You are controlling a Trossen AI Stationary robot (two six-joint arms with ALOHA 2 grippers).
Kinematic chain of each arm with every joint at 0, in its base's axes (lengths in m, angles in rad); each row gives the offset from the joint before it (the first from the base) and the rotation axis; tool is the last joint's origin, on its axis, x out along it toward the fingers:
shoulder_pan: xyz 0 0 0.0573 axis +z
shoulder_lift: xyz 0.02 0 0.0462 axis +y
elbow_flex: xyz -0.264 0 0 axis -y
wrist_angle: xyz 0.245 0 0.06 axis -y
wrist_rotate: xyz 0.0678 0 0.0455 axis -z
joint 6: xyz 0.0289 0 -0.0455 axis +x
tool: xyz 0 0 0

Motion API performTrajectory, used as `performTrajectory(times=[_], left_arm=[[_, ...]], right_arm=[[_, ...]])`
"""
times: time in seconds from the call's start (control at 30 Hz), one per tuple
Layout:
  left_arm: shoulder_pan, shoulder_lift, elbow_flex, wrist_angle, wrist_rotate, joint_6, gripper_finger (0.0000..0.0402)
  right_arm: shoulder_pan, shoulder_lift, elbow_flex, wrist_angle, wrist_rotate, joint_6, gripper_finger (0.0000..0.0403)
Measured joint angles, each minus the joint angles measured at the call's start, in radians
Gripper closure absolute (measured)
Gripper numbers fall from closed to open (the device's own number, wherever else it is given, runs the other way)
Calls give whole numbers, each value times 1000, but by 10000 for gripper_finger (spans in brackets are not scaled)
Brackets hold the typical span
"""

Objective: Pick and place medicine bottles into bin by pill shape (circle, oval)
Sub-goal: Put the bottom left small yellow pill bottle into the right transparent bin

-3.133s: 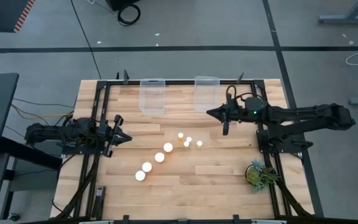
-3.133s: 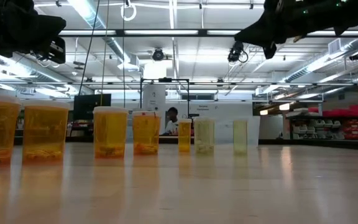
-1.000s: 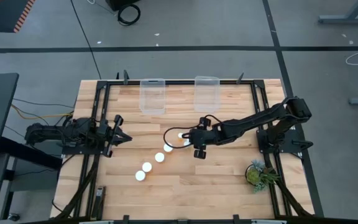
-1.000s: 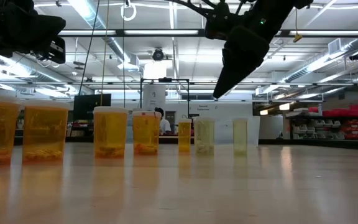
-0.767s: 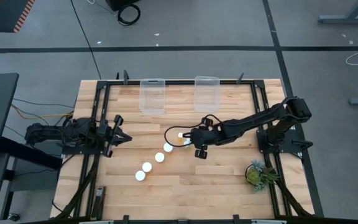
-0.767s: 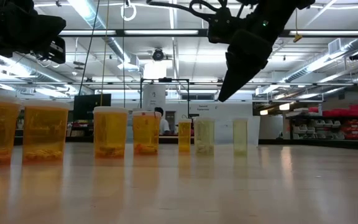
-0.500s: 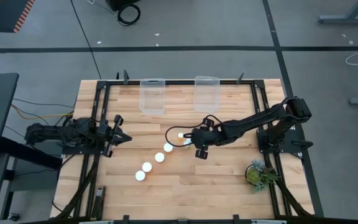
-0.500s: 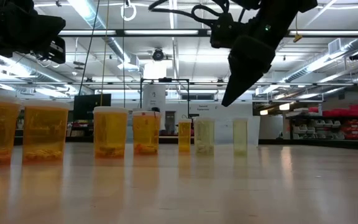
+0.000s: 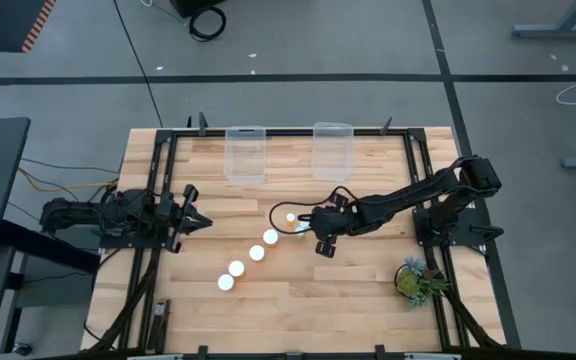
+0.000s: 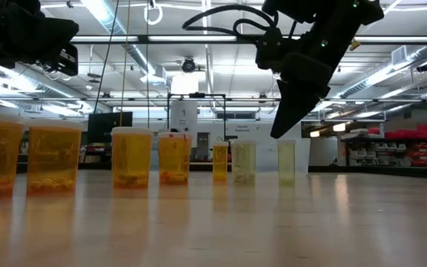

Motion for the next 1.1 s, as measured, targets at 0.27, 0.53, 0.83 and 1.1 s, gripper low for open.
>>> performTrajectory(times=[0.27, 0.53, 0.83, 1.1], left_arm=[[0, 0, 0, 0, 0, 0, 375], [0, 0, 0, 0, 0, 0, 366], [0, 0, 0, 0, 0, 0, 376], [0, 0, 0, 0, 0, 0, 366]], right_arm=[[25, 0, 0, 6, -13, 6, 234], [48, 0, 0, 6, 51, -29, 209], [48, 0, 0, 6, 47, -29, 163], [35, 0, -64, 51, 18, -8, 162]])
